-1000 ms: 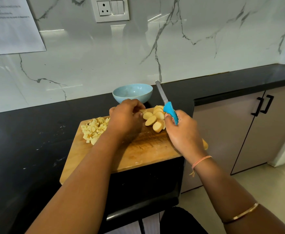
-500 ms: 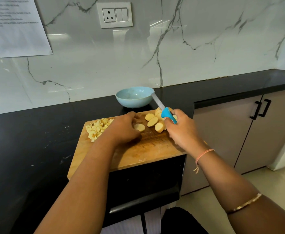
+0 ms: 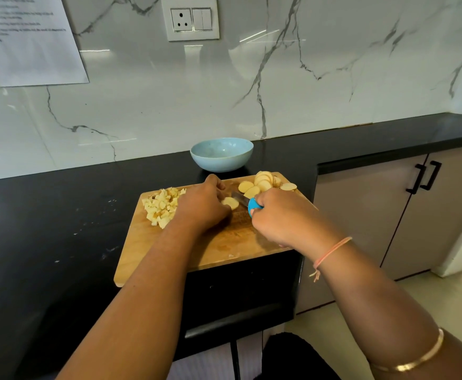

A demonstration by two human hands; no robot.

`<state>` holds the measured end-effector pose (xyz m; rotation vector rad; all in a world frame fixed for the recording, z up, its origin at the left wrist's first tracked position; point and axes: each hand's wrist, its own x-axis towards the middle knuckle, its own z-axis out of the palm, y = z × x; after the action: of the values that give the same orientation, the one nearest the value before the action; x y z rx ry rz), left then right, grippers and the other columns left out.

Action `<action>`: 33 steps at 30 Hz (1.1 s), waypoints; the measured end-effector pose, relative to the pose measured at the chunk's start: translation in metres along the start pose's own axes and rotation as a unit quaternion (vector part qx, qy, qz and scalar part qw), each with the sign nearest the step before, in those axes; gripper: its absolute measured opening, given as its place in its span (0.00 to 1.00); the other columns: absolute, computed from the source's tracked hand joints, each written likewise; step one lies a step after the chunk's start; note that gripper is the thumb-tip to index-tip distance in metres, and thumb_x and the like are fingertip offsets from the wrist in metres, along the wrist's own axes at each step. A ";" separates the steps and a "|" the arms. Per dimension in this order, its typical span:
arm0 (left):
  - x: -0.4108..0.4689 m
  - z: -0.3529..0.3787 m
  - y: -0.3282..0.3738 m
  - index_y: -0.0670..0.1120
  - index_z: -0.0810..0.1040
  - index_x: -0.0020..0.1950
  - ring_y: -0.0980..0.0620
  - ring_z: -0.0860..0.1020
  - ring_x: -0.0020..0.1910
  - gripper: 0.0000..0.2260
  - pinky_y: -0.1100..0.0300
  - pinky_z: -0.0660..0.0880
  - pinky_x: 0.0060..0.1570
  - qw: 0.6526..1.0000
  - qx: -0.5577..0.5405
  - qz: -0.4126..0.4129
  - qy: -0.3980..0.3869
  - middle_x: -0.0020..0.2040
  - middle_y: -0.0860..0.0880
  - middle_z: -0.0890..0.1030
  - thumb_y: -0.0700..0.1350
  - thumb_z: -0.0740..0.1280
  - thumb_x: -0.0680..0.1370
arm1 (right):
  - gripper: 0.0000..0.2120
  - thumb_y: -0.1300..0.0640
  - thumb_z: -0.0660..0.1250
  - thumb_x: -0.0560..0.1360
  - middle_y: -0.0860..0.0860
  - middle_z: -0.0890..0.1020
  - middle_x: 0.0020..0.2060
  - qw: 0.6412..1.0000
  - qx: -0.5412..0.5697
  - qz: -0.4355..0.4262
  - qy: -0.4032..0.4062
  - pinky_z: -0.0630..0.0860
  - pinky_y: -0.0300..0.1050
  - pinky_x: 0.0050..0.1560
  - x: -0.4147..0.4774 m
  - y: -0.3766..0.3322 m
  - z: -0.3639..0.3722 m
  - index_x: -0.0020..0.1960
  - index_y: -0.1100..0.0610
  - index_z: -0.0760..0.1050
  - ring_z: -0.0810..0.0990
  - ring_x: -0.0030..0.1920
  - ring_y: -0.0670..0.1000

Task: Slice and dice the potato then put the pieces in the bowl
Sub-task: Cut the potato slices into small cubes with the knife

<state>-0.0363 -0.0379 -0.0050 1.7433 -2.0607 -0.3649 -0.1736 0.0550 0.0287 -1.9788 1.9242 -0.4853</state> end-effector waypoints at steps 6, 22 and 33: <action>0.001 0.001 0.002 0.52 0.68 0.54 0.52 0.76 0.51 0.14 0.46 0.71 0.62 0.999 0.001 -0.039 0.007 0.50 0.53 0.79 0.48 0.71 0.73 | 0.15 0.55 0.58 0.79 0.49 0.71 0.39 0.999 -0.026 -0.004 -0.019 0.73 0.44 0.45 -0.005 -0.015 -0.004 0.65 0.56 0.69 0.76 0.47 0.51; 0.002 0.000 -0.003 0.54 0.67 0.49 0.54 0.75 0.51 0.13 0.45 0.61 0.66 0.995 -0.071 -0.065 0.015 0.47 0.55 0.79 0.45 0.71 0.73 | 0.18 0.54 0.56 0.79 0.51 0.74 0.46 1.000 -0.006 -0.007 0.023 0.74 0.46 0.49 -0.019 -0.014 -0.004 0.68 0.54 0.69 0.75 0.48 0.52; 0.006 0.004 -0.008 0.56 0.64 0.44 0.53 0.77 0.50 0.16 0.43 0.69 0.63 0.993 -0.099 -0.062 0.017 0.45 0.56 0.81 0.43 0.71 0.71 | 0.18 0.56 0.56 0.79 0.48 0.73 0.40 1.000 0.001 -0.005 -0.025 0.76 0.46 0.45 -0.033 -0.010 0.001 0.68 0.54 0.68 0.76 0.44 0.50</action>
<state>-0.0320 -0.0454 -0.0112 1.7484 -1.8289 -0.5524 -0.1647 0.0887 0.0321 -1.9810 1.8855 -0.4364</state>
